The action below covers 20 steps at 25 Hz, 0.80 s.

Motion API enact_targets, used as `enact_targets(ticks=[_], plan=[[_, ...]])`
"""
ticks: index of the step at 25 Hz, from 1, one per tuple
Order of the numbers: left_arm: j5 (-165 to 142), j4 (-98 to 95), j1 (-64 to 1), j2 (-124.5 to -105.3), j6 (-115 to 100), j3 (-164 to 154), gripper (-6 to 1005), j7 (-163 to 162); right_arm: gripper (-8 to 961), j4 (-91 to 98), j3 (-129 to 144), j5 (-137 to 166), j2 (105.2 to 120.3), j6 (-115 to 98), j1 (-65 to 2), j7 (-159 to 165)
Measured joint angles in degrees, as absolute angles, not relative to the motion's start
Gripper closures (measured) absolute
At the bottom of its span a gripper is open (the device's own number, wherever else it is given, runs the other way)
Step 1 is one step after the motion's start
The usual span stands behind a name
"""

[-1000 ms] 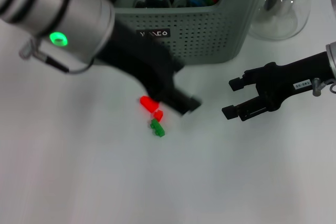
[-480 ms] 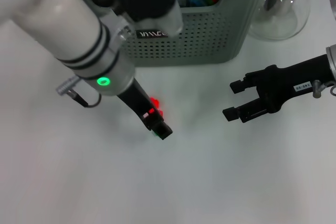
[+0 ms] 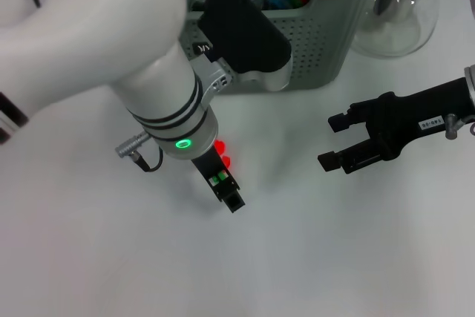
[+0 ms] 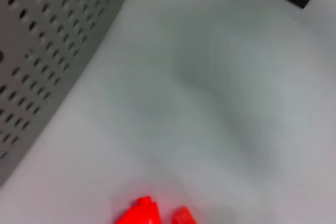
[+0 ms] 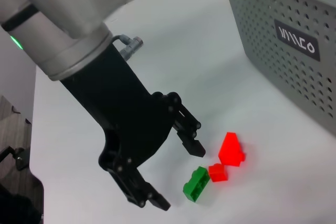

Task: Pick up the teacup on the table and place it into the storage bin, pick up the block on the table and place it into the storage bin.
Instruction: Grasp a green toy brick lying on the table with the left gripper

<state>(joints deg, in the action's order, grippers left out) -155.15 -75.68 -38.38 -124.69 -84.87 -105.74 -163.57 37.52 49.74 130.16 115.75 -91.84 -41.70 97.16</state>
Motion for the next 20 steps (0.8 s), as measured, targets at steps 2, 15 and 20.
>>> enact_targets(ticks=[2, 15, 20], plan=[[-155.86, -75.13, -38.65, -124.74, -84.16, -106.53, 201, -164.3, 7, 37.52, 49.74, 130.17, 115.78, -91.74, -41.59, 97.05], [-156.28, -72.09, -39.93, -124.81, -81.83, -108.7, 202, -166.94, 7, 37.37, 49.74, 130.16, 115.75, -91.12, -41.32, 96.94], [-156.27, -70.93, -40.36, -124.81, -80.63, -109.53, 202, -167.54, 6, 37.35, 49.74, 130.16, 115.75, -90.86, -41.31, 96.94]])
